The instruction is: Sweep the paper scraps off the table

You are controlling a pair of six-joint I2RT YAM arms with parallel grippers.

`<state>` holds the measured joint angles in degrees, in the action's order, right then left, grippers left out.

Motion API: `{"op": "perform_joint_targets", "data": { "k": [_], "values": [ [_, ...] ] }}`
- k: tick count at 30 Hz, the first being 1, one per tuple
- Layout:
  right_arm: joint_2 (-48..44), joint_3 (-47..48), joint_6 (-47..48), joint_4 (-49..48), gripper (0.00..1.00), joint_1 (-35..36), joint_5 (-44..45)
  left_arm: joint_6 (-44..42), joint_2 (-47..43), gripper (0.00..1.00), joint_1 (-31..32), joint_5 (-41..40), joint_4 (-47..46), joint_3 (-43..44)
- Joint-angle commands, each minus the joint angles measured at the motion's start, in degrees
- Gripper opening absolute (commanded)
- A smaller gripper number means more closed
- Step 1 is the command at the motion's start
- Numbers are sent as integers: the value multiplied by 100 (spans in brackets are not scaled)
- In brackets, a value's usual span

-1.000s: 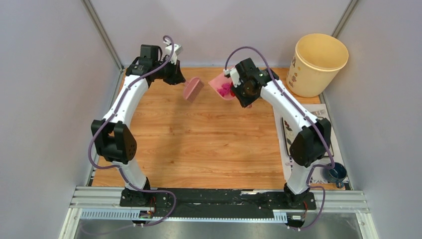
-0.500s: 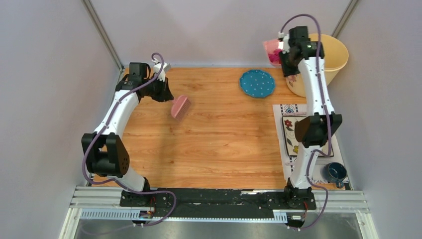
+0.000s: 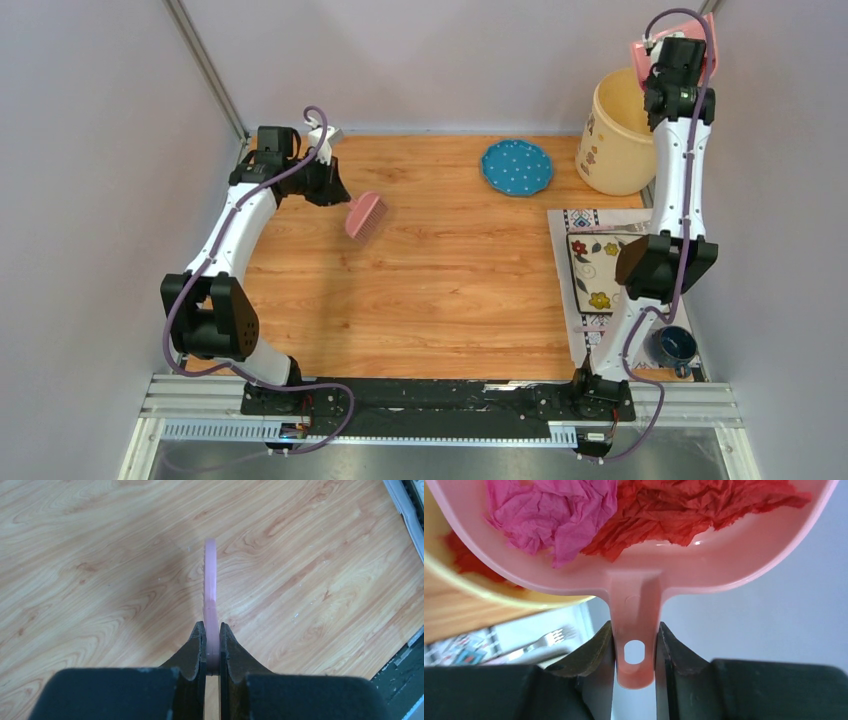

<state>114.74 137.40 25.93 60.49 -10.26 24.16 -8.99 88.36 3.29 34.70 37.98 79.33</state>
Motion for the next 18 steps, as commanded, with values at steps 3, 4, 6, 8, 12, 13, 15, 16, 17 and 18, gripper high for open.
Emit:
{"op": "perform_joint_targets", "data": {
  "k": [3,4,6,8,12,13,15,16,17,18],
  "values": [
    [-188,-1030,2761,-3285,1,-64,1887,-234,-284,0,-30,195,-19,-128],
    [-206,-1240,3064,-4107,2,-55,1995,-260,-293,0,-30,195,-10,-154],
    [-241,-1548,3513,-4728,3,-55,2083,-340,-336,0,-30,187,26,-172],
    [-259,-1681,3900,-5405,4,-81,2066,-392,-363,0,-30,160,43,-216],
    [-233,-2366,5402,-7241,3,-29,2172,-463,-433,0,-30,195,69,-295],
    [-250,-2672,5692,-7723,2,-11,2146,-480,-425,0,-30,204,78,-304],
    [-241,-2859,6159,-7885,2,-2,2102,-507,-433,0,-30,204,87,-313],
    [-250,-3164,6308,-8112,2,7,2066,-507,-433,0,-30,204,78,-322],
    [-268,-3341,6762,-8297,2,-2,2031,-516,-433,0,-39,213,78,-322],
    [-259,-3543,6967,-8534,3,-11,1918,-507,-433,0,-39,230,87,-313]
  ]
}}
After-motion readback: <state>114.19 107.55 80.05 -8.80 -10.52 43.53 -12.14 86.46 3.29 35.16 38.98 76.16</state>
